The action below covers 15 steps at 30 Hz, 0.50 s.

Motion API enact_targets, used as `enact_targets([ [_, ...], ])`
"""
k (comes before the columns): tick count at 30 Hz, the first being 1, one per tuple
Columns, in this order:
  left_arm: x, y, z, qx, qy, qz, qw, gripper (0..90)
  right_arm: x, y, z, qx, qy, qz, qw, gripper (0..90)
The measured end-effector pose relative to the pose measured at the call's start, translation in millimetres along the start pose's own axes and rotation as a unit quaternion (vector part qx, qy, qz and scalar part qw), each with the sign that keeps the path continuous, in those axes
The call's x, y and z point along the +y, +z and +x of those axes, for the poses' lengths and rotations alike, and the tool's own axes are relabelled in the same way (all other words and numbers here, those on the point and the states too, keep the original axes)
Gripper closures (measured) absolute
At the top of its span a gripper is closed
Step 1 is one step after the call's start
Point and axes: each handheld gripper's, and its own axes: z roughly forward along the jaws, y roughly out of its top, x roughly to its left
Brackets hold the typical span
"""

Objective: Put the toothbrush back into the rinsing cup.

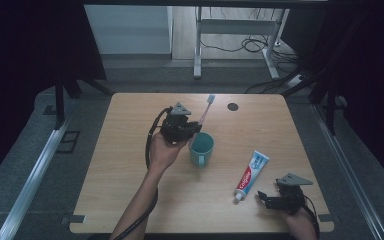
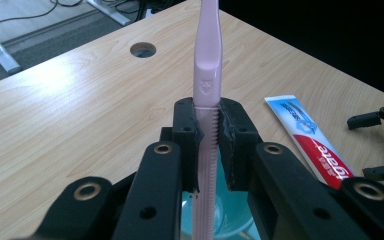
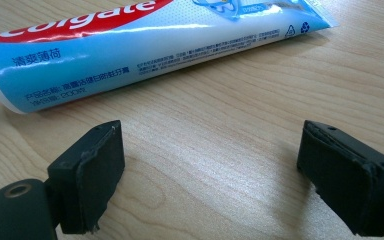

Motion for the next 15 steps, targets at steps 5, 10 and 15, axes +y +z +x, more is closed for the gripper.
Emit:
enact_targets([
  [5,1.2,7.7,-2.1,0.000,0.000,-0.006,1.0000,79.4,0.0,0.0,0.0,0.000,0.000,0.000,1.0000,11.3],
  [10,-0.8,13.3,-3.1,0.001,0.001,-0.009,1.0000,79.4,0.0,0.0,0.0,0.000,0.000,0.000,1.0000,11.3],
  [15,-7.6,19.6,-1.5,0.001,-0.003,-0.008,1.0000,79.4,0.0,0.0,0.0,0.000,0.000,0.000,1.0000,11.3],
])
